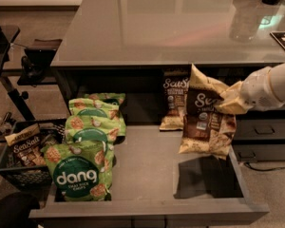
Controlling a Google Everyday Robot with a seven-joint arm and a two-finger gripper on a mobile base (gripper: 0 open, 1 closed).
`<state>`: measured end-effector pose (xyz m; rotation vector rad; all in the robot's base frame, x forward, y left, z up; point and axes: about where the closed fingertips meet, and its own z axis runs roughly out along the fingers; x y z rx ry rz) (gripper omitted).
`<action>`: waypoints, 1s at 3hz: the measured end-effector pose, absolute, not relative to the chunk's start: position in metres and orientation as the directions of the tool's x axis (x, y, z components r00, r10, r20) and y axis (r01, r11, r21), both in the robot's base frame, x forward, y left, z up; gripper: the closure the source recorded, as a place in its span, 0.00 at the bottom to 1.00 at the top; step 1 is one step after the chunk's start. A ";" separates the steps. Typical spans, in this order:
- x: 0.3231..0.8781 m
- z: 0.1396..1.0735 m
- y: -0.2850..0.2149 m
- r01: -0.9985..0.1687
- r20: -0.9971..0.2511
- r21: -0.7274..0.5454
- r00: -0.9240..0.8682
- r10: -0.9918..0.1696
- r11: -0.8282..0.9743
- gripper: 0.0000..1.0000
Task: Pick brown chip bag from top drawer and place on counter
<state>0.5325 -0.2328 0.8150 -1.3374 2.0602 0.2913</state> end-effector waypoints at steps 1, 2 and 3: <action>0.536 0.858 -0.236 -0.882 -0.664 -0.198 -0.200 -0.721 0.428 1.00; 0.538 0.888 -0.227 -0.891 -0.684 -0.229 -0.138 -0.716 0.391 1.00; 0.538 0.890 -0.227 -0.891 -0.685 -0.231 -0.136 -0.716 0.390 1.00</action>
Offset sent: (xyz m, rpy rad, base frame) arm 0.0073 0.0116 0.1118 0.0704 -0.1563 0.1298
